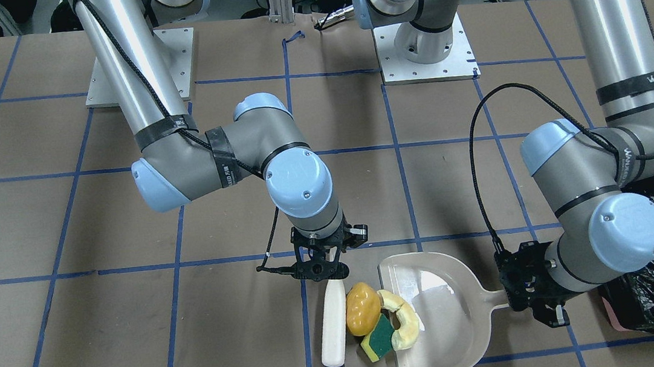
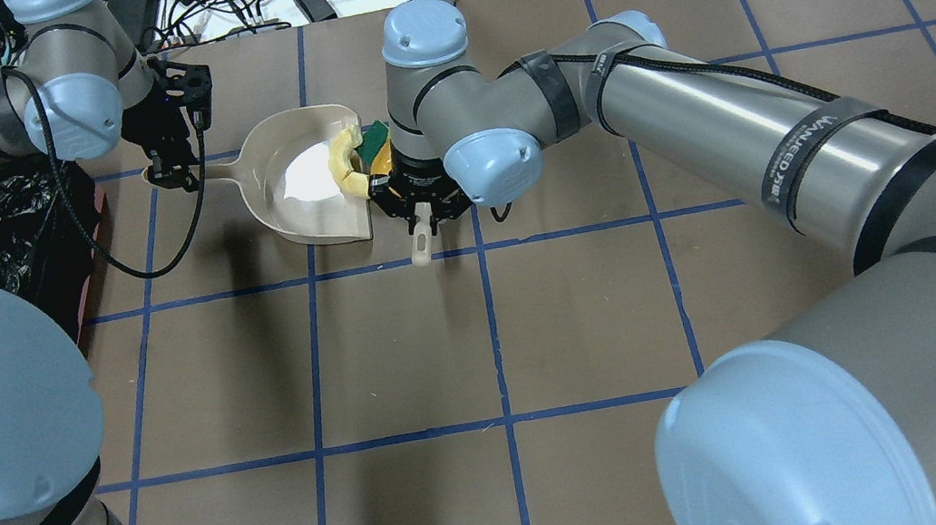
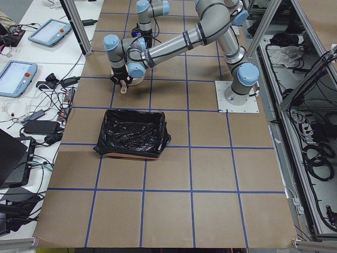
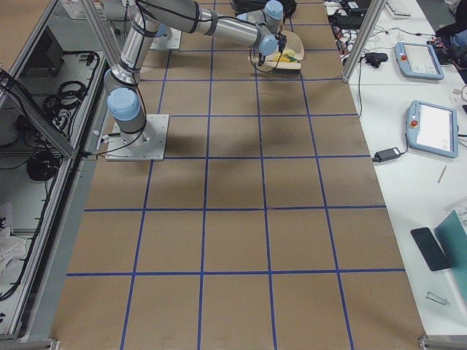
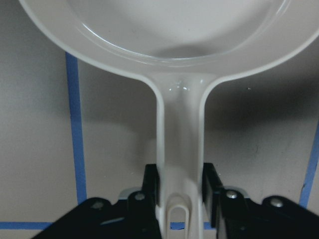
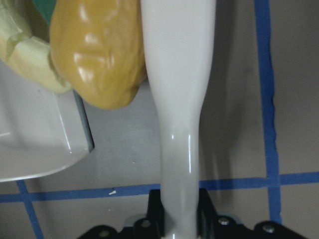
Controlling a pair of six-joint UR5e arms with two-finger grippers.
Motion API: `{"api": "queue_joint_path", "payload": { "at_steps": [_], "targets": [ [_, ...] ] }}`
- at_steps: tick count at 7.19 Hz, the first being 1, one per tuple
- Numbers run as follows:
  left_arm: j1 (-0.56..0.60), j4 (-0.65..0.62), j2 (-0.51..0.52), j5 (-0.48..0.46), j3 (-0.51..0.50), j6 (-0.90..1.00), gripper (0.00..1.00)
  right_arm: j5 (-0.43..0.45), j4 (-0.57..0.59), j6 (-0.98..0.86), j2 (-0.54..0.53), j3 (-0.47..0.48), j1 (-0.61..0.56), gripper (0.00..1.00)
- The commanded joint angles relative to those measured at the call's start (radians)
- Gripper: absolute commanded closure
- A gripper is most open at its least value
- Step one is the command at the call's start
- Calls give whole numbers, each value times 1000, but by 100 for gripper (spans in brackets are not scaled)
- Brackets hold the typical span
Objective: Sweep and dump trash into bin
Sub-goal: 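Sweep the peel, sponge and potato with the brush into the held dustpan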
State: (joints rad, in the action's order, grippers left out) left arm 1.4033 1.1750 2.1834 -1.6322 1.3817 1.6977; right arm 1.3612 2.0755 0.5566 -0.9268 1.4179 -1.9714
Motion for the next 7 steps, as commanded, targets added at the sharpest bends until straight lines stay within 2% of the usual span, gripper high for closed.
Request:
{"api": "queue_joint_path", "payload": {
  "at_steps": [1,7],
  "targets": [
    [-1,0,-1,0,0,4,80,-7,40,57,43,-48,-42,100],
    [0,0,1,3,0,-1,80,-71,84,192,121,-158,-98,100]
  ]
}}
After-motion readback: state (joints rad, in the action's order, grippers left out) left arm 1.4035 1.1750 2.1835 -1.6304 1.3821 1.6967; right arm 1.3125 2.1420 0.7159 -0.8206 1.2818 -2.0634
